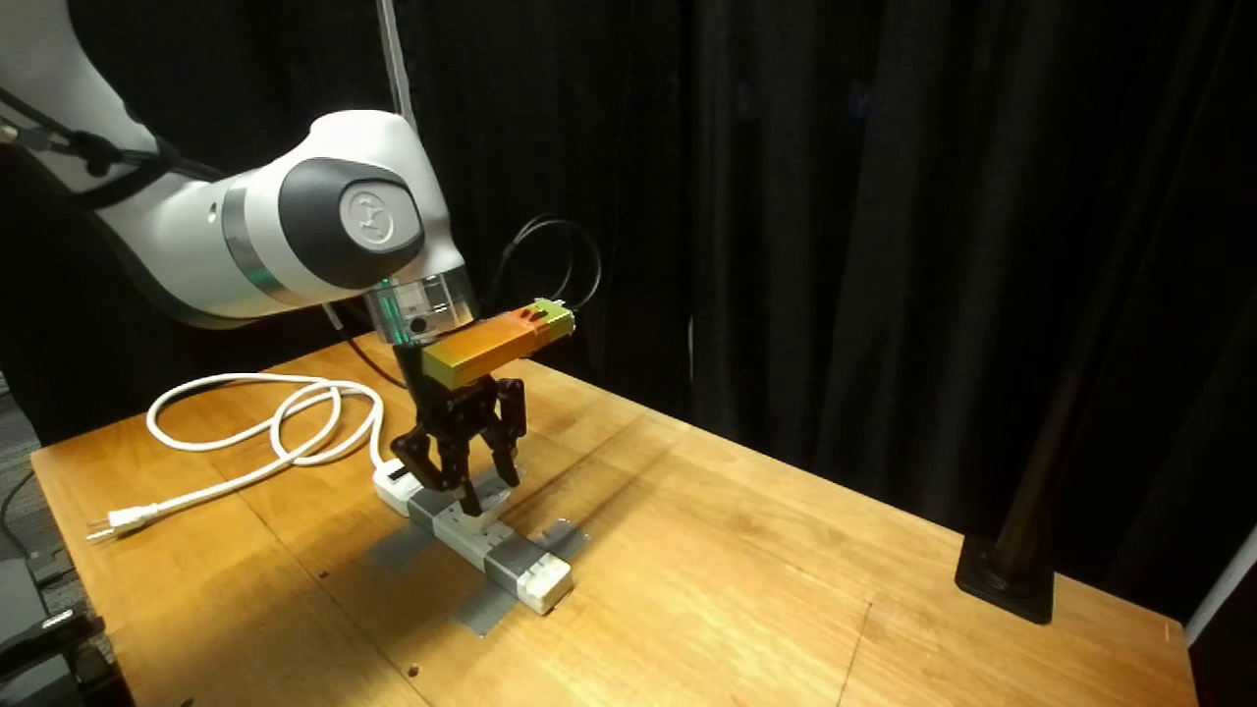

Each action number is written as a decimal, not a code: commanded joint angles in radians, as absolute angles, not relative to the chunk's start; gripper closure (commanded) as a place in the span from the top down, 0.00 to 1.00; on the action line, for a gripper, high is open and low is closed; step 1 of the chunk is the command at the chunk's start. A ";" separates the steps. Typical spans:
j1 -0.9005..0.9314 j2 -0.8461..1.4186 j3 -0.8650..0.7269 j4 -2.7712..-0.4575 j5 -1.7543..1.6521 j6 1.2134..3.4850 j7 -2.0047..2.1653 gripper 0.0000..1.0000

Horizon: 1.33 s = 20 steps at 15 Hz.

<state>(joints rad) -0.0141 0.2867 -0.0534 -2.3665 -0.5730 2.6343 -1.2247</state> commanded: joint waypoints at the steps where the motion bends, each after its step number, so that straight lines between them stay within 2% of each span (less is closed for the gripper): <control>1: -0.026 0.277 -0.044 -2.390 -0.580 2.644 -1.224 0.23; 20: 0.007 0.234 -0.057 -2.431 -0.716 2.705 -1.122 0.23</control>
